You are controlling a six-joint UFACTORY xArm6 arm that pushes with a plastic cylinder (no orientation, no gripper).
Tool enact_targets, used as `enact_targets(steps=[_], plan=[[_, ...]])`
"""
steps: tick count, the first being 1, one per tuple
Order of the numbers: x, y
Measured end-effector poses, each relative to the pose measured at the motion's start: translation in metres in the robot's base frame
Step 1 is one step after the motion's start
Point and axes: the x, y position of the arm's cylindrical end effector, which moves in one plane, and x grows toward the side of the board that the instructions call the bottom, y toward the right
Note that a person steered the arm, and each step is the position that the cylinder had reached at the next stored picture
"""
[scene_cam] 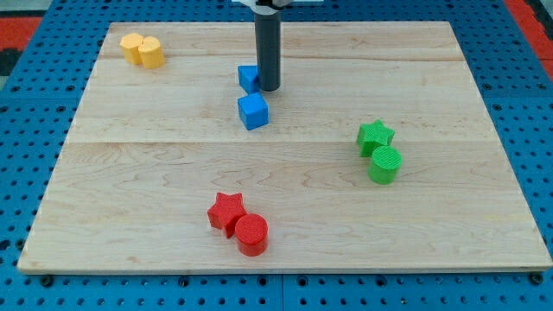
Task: Place the red star to the bottom of the green circle
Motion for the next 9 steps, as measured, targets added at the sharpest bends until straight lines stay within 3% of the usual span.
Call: enact_targets(steps=[1, 2, 4, 5, 6, 7, 9], plan=[[0.027, 0.022], [0.093, 0.059], [0.174, -0.094], [0.217, -0.095], [0.233, -0.062], [0.221, -0.037], [0.210, 0.079]])
